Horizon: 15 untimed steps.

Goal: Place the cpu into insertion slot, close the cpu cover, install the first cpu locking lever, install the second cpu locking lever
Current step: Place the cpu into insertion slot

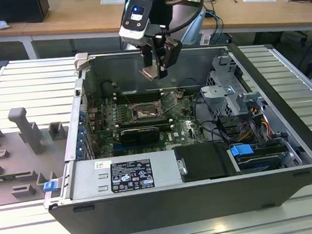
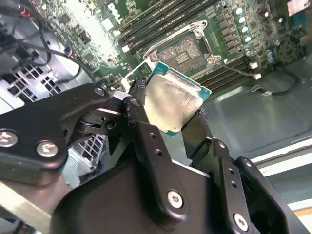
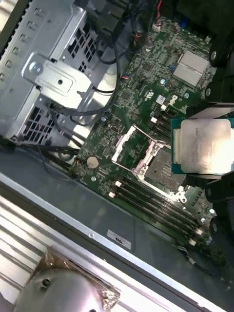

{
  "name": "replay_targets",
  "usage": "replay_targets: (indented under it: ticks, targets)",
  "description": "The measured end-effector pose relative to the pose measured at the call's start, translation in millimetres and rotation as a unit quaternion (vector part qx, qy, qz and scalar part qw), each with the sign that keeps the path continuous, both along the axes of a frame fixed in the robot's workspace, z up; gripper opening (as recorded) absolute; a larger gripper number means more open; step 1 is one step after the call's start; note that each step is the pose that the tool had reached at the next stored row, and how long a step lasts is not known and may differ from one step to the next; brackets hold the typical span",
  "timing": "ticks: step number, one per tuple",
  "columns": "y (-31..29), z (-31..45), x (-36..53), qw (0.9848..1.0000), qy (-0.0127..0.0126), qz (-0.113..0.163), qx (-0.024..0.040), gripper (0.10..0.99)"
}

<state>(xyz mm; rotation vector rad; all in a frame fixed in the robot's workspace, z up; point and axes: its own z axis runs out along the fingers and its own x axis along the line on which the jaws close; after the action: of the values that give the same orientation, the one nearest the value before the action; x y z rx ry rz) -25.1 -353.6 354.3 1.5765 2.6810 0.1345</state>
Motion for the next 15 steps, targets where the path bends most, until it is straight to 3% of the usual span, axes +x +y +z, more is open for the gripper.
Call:
replay_targets:
  ticks: [6, 10, 11, 15]
  targets:
    - [0.0, -14.4, 0.0, 1.0000, 0.0002, -0.002, -0.0001, 0.541]
    - [0.0, -18.5, -0.1, 0.9993, 0.0002, -0.037, -0.0002, 0.541]
    - [0.0, -20.1, 0.0, 0.9977, 0.0002, -0.068, -0.0002, 0.541]
    - [0.0, -22.6, -0.1, 0.9934, 0.0003, -0.115, -0.0001, 0.541]
